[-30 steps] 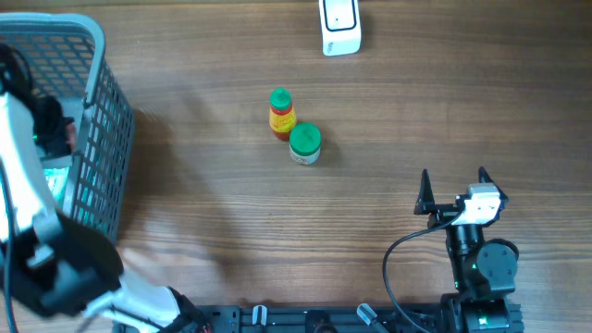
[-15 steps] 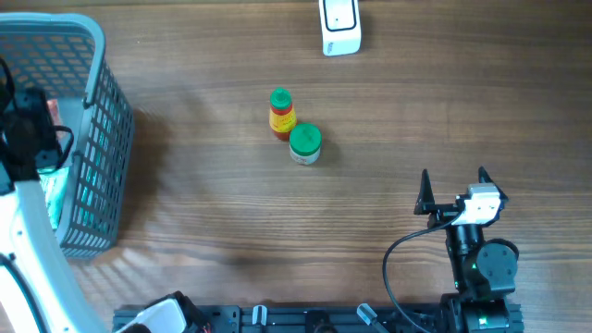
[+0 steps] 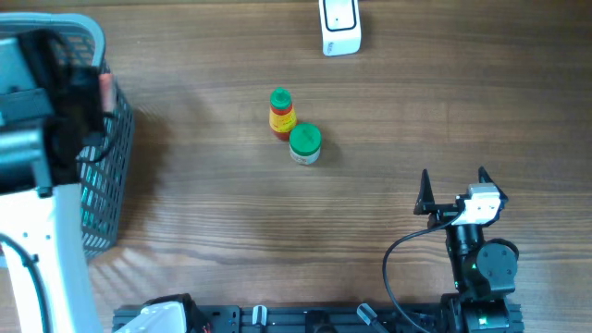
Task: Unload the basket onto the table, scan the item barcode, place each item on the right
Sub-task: 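Carry the Kleenex pack to the scanner window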
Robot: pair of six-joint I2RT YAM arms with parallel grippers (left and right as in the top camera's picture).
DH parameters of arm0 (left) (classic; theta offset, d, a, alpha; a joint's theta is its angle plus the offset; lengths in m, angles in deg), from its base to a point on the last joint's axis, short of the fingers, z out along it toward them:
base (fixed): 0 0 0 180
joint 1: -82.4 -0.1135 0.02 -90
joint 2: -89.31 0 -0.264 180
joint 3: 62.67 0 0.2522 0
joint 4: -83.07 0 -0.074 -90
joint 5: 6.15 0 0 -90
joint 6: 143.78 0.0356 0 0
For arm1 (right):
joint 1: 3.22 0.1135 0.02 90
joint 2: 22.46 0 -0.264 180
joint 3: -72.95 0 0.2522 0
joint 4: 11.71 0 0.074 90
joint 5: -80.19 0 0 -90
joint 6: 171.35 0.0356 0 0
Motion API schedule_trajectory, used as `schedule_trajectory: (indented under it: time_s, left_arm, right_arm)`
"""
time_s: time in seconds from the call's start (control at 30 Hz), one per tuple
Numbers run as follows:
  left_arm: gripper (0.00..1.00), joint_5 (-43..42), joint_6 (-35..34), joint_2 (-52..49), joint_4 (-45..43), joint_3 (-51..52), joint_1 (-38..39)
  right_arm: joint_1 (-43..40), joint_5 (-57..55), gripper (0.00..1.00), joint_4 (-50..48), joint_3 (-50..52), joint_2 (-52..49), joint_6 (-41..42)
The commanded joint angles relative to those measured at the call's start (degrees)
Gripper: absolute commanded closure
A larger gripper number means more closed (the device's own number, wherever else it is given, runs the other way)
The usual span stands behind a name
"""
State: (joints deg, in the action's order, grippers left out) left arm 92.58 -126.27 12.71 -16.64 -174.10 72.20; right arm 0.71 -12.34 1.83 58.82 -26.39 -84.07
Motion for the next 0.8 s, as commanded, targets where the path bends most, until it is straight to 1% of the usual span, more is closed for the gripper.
schedule_trajectory:
  time_s: [0.0, 0.17, 0.33, 0.57, 0.77]
  left_arm:
    - [0.48, 1.8, 0.1, -0.8, -0.3, -0.1, 10.6]
    - [0.46, 6.9, 0.1, -5.3, 0.3, 1.9, 21.7]
    - [0.45, 7.4, 0.1, -13.1, -0.3, 5.5, 29.7]
    - [0.46, 6.9, 0.0, -26.1, -2.7, 6.6, 36.6]
    - [0.45, 4.7, 0.0, -34.9, -8.8, 6.6, 40.0]
  right_arm:
    - [-0.2, 0.9, 0.00, -0.2, 0.0, -0.1, -0.3]
    - [-0.2, 0.9, 0.00, -0.2, 0.0, -0.1, -0.3]
    - [-0.2, 0.9, 0.00, -0.2, 0.0, -0.1, -0.3]
    - [-0.2, 0.9, 0.00, -0.2, 0.0, -0.1, -0.3]
    - [-0.2, 0.9, 0.00, -0.2, 0.0, -0.1, -0.3]
